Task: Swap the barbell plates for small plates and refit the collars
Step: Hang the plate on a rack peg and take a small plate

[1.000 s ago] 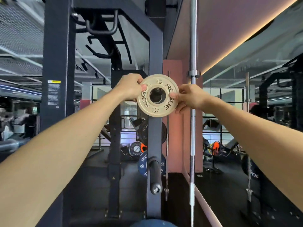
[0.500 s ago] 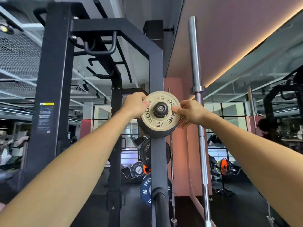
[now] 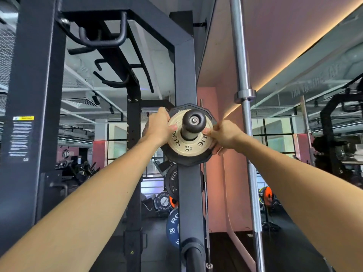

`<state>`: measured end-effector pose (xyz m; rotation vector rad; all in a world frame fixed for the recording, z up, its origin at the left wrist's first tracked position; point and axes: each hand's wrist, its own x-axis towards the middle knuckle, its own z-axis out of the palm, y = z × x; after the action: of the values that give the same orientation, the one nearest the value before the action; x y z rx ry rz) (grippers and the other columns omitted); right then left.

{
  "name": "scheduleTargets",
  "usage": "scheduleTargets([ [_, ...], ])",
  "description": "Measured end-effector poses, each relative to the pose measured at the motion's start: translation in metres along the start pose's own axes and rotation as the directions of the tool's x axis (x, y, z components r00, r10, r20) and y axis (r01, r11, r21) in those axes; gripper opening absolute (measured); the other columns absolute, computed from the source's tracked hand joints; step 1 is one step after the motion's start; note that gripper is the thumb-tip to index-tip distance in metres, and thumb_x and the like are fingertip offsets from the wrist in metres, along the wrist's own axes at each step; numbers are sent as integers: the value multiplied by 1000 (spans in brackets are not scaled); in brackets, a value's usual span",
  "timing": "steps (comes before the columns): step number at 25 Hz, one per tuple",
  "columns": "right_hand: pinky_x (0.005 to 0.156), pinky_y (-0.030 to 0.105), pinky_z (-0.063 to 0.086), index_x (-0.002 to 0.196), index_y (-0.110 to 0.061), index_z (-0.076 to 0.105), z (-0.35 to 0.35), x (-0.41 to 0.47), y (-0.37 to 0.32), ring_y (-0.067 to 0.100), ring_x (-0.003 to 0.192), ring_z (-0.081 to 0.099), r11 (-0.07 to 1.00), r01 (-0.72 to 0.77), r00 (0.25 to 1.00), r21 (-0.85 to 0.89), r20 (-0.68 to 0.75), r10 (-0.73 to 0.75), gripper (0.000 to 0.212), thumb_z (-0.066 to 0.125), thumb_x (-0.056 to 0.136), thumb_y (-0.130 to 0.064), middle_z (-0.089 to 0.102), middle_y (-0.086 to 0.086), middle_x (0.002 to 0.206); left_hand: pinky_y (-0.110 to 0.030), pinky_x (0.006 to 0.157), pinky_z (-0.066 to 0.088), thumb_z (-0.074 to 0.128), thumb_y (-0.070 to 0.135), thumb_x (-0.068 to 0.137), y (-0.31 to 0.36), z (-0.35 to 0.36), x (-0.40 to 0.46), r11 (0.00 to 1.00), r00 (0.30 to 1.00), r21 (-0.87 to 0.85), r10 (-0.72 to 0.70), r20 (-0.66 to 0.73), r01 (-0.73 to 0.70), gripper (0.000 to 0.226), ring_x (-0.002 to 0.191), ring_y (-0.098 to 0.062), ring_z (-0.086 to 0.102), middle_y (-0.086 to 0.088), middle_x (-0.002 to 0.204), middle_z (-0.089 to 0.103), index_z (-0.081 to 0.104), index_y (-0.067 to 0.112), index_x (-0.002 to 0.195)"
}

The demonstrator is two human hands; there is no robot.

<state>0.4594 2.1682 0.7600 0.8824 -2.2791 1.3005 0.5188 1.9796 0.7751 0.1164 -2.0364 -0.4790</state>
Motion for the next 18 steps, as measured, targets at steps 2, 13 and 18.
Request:
scheduleTargets([
  [2,40,28,52,76,3,60,7,11,11,27,45,64,999,-30,999,-26,-38,29,44,58,94,-38,66,16,60,-45,86,49,70,26,82,-3,11,2,999,999,27,-42,-29,43,38,102,-35,55,-13,117,49,48,12,109],
  [13,69,48,59,78,-7,56,25,2,22,33,65,67,1000,-16,980,0,-198,16,32,64,90,-36,70,18,76,-51,83,48,61,29,85,-8,18,-18,992,1000,130,1,16,-3,48,106,-40,54,-13,122,44,37,16,125],
  [18,77,34,46,96,-12,54,35,-37,30,26,91,58,964,35,991,-263,-119,-69,32,61,90,-43,64,5,96,-47,91,48,70,41,80,-35,3,-55,980,970,197,-22,244,-27,49,109,-32,56,-5,120,45,47,23,120],
])
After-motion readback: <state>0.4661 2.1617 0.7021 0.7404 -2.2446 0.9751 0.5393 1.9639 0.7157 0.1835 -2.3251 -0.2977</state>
